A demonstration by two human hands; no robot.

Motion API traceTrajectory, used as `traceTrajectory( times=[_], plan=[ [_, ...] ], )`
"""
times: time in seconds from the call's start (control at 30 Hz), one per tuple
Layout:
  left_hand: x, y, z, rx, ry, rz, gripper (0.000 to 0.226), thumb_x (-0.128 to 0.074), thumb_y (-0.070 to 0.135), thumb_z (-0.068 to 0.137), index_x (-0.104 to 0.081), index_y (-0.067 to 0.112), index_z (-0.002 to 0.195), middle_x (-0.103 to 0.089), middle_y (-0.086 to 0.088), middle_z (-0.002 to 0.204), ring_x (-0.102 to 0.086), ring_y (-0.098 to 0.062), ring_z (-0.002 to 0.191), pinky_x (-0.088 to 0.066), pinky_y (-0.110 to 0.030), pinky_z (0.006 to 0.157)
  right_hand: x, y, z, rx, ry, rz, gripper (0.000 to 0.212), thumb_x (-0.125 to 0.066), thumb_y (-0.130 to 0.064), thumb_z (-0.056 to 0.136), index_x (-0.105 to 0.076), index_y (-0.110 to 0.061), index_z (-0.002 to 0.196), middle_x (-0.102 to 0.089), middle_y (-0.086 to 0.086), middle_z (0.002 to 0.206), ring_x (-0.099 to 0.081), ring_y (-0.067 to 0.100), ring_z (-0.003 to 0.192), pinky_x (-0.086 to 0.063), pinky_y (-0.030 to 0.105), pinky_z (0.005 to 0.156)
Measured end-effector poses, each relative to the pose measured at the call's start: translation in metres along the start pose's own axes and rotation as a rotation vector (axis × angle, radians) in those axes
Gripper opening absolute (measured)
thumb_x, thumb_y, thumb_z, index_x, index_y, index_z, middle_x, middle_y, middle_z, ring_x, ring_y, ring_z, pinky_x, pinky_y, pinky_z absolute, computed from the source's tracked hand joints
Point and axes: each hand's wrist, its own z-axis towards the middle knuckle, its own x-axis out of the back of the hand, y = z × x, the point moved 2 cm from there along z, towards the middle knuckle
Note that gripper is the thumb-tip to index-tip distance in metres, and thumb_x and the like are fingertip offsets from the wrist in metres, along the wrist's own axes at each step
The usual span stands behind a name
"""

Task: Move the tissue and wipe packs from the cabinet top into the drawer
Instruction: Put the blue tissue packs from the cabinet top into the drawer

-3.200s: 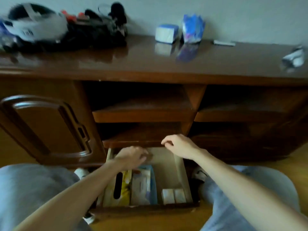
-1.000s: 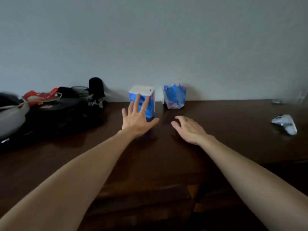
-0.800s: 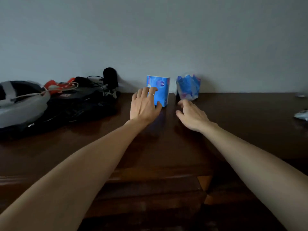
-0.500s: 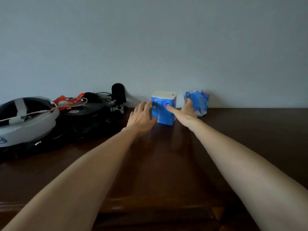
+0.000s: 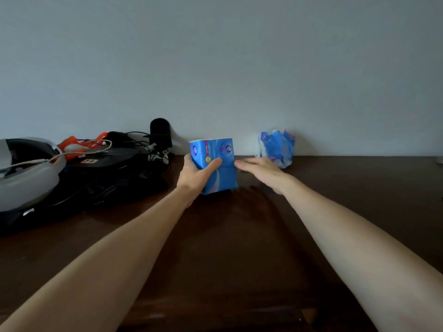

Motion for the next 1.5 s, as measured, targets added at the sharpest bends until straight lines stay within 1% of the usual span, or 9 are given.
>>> traceTrajectory(
  times=[0.1,0.2,0.3,0.5,0.73,0.97,1.23,1.37,1.5],
  plan=[
    [-0.009,0.004,0.0,0.065,0.061,0.168,0.089,-0.063,0.078,0.064,-0.041,0.025,0.132,-0.065,0.006,0.105,-0.067,-0.024,0.1,-0.055,-0.046,0.095,0.027,0.01,0.006,0.028,0.447,-0.239,0.035,-0.061,-0.059,0.085,-0.075,-0.036,0.106,-0.064,-0.012,0.125,-0.052,0.015,0.128,-0.045,0.031,0.09],
    [-0.017,-0.008,0.0,0.079,0.094,0.174,0.089,-0.056,0.079,0.072,-0.037,0.02,0.136,-0.065,0.003,0.105,-0.067,-0.027,0.102,-0.052,-0.047,0.098,0.038,0.03,0.024,-0.15,0.395,-0.616,0.038,-0.058,-0.05,0.092,-0.064,-0.044,0.13,-0.023,0.003,0.165,-0.017,0.029,0.152,-0.031,0.051,0.116],
    [-0.024,-0.018,0.002,0.022,0.099,0.217,0.088,-0.051,0.083,0.071,-0.037,0.026,0.135,-0.062,0.016,0.097,-0.067,-0.018,0.094,-0.053,-0.044,0.093,0.043,0.048,0.046,-0.269,0.328,-0.706,0.057,-0.059,-0.056,0.091,-0.047,-0.045,0.145,0.003,0.007,0.17,-0.001,0.037,0.154,-0.022,0.055,0.119],
    [-0.026,-0.022,0.007,-0.03,0.109,0.305,0.07,-0.045,0.088,0.071,-0.033,0.039,0.119,-0.058,0.023,0.088,-0.055,0.003,0.075,-0.042,-0.03,0.066,0.033,0.062,0.053,-0.26,0.292,-0.786,0.065,-0.054,-0.063,0.094,-0.045,-0.033,0.15,-0.044,0.009,0.156,-0.037,0.036,0.143,-0.031,0.05,0.114],
    [-0.02,-0.017,-0.013,-0.024,0.065,0.195,0.077,-0.058,0.073,0.083,-0.035,0.023,0.137,-0.06,0.013,0.097,-0.065,-0.014,0.088,-0.048,-0.032,0.076,0.019,0.039,-0.048,-0.13,0.299,-0.507,0.031,-0.076,-0.045,0.084,-0.075,-0.033,0.112,-0.072,-0.006,0.119,-0.064,0.02,0.116,-0.049,0.032,0.093],
    [0.001,0.011,-0.12,-0.033,0.041,0.077,0.074,-0.067,0.071,0.077,-0.045,0.023,0.129,-0.065,0.014,0.101,-0.068,-0.016,0.1,-0.053,-0.035,0.091,-0.024,0.009,-0.181,-0.11,0.38,-0.52,0.075,-0.077,-0.06,0.069,-0.043,-0.02,0.123,-0.063,-0.007,0.104,-0.063,0.023,0.092,-0.046,0.036,0.074],
    [0.059,0.019,-0.331,-0.13,0.175,-0.093,0.065,-0.072,0.069,0.077,-0.05,0.03,0.125,-0.071,0.022,0.099,-0.07,0.003,0.093,-0.054,-0.014,0.07,-0.098,0.022,-0.349,0.304,0.662,-0.397,0.04,-0.07,-0.039,0.078,-0.058,-0.028,0.114,-0.062,-0.005,0.079,-0.057,0.014,0.066,-0.04,0.025,0.054],
    [0.098,-0.044,-0.403,-0.049,0.174,-0.064,0.067,-0.074,0.066,0.078,-0.052,0.026,0.126,-0.072,0.011,0.109,-0.072,-0.006,0.1,-0.061,-0.028,0.079,-0.135,0.086,-0.398,0.33,0.5,-0.412,0.045,-0.066,-0.041,0.079,-0.057,-0.031,0.122,-0.055,-0.006,0.076,-0.053,0.008,0.063,-0.037,0.012,0.056],
    [0.118,-0.141,-0.458,0.196,0.146,0.045,0.07,-0.077,0.072,0.069,-0.057,0.031,0.122,-0.073,0.01,0.11,-0.072,-0.011,0.102,-0.06,-0.045,0.09,-0.181,0.166,-0.428,0.144,0.241,-0.47,0.047,-0.066,-0.046,0.078,-0.055,-0.036,0.123,-0.057,-0.007,0.08,-0.061,0.017,0.07,-0.049,0.027,0.061]
  ],
)
